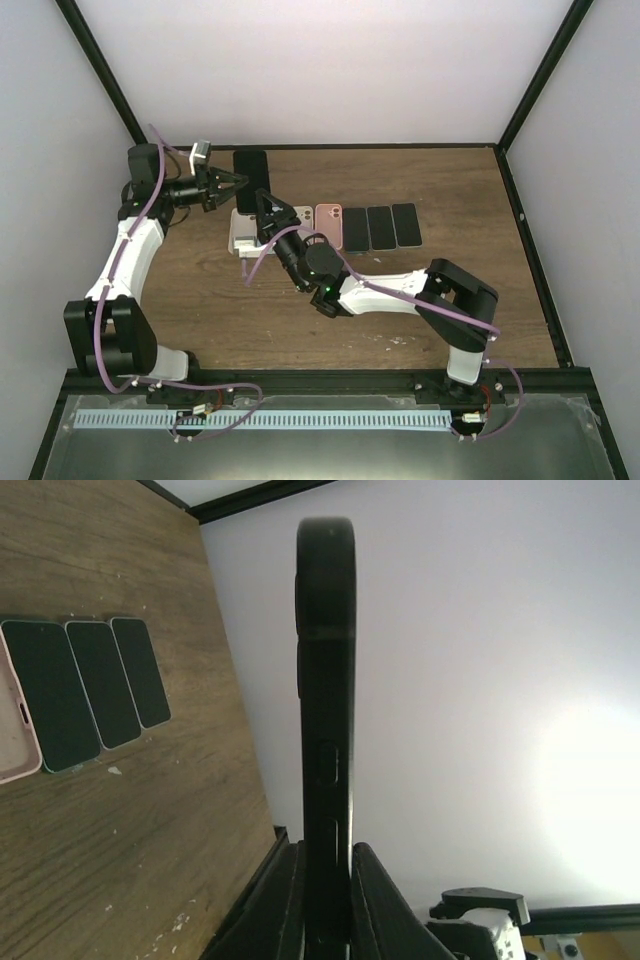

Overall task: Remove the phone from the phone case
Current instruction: Place the phone at the center of the board.

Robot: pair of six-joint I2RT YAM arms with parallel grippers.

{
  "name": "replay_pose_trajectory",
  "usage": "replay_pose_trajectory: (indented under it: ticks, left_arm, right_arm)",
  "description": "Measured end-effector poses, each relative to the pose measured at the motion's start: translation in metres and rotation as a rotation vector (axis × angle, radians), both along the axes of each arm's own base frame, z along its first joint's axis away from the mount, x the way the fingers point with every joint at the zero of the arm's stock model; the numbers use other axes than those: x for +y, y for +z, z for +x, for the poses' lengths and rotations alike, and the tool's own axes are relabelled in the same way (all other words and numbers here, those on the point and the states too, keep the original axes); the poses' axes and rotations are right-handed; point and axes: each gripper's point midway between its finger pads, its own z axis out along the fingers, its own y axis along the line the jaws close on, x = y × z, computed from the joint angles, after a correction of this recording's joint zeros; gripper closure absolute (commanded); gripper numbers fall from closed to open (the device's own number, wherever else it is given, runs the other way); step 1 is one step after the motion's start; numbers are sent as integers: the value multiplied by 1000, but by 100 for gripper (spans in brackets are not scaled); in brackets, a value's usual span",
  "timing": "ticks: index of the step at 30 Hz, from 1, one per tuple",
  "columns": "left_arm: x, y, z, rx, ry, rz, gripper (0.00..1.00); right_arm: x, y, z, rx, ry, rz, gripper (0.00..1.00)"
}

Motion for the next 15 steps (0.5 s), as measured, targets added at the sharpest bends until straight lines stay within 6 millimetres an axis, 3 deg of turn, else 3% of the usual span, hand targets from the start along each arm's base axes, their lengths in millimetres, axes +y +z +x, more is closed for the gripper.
replay_pose_trajectory:
  ticks: [6,11,15]
  left_arm:
    - [10,5,11,-28,40,15,100]
    - [29,18,25,-114,110,52,100]
    - [42,20,33,-175,164,89,100]
  right_arm:
    - [1,-9,2,87,29,31,20]
    - [2,-37,20,320,46,23,12]
    - [6,-43,44,568,75,67,7]
